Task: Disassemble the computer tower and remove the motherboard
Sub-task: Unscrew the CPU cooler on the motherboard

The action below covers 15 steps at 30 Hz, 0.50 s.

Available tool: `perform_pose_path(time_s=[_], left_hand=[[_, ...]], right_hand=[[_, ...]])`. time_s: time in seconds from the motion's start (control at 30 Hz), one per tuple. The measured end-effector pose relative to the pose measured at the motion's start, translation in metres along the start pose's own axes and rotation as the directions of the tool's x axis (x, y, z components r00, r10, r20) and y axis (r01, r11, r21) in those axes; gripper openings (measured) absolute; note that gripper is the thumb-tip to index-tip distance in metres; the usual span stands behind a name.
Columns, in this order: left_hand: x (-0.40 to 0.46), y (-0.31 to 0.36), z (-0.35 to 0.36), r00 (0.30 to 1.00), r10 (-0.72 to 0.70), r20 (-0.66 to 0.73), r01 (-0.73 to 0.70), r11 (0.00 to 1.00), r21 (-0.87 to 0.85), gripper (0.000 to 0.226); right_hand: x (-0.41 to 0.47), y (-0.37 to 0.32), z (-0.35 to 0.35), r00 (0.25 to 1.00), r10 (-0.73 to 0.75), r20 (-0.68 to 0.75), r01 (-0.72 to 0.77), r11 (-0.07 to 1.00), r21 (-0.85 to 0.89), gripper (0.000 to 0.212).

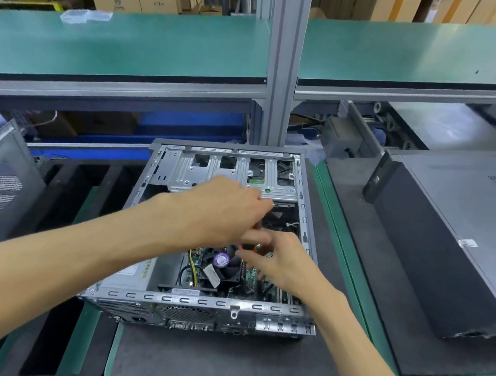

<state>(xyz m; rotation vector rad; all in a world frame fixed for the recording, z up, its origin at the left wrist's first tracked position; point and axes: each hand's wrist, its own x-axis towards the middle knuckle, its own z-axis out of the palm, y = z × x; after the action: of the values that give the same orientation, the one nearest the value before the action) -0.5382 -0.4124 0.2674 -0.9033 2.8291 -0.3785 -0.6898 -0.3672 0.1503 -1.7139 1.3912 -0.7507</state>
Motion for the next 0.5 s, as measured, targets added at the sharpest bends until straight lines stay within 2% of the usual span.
perform_pose_path(time_s=[0.03,0.1,0.13,0.2,0.27,0.33,0.4,0.5], left_hand=[[-0.004,-0.001,-0.004,0.996,0.073,0.042,-0.067,0.99,-0.121,0.032],[-0.007,-0.007,-0.012,0.982,0.151,0.116,-0.117,0.959,-0.258,0.031],[-0.005,-0.011,-0.014,0.978,0.154,0.142,-0.11,0.955,-0.275,0.03],[0.0,-0.017,-0.017,0.983,0.126,0.134,-0.083,0.954,-0.29,0.023],[0.003,-0.018,-0.013,0.993,0.053,0.103,-0.019,0.952,-0.307,0.031],[0.005,-0.014,-0.007,0.998,-0.035,0.06,0.048,0.973,-0.228,0.046],[0.006,-0.009,-0.003,0.993,-0.114,0.018,0.114,0.992,-0.044,0.058],[0.006,-0.007,-0.002,0.983,-0.17,-0.072,0.178,0.974,0.136,0.061]], right_hand=[[-0.001,0.0,-0.001,1.0,0.011,0.01,-0.011,0.999,0.044,0.006],[-0.002,0.0,-0.001,1.0,0.008,0.026,-0.01,0.997,0.076,0.006],[-0.001,0.002,0.001,0.999,0.0,0.036,-0.002,0.998,0.06,0.003],[0.0,0.002,0.005,0.999,-0.033,0.021,0.034,0.999,-0.014,0.012],[0.0,0.003,0.005,0.998,-0.056,-0.009,0.055,0.996,-0.069,0.024],[-0.002,0.003,0.005,0.998,-0.055,-0.025,0.054,0.997,-0.064,0.028],[-0.001,0.004,0.006,0.998,-0.061,-0.017,0.06,0.994,-0.088,0.023],[0.002,0.002,0.007,0.999,-0.028,0.016,0.029,0.998,-0.062,0.017]])
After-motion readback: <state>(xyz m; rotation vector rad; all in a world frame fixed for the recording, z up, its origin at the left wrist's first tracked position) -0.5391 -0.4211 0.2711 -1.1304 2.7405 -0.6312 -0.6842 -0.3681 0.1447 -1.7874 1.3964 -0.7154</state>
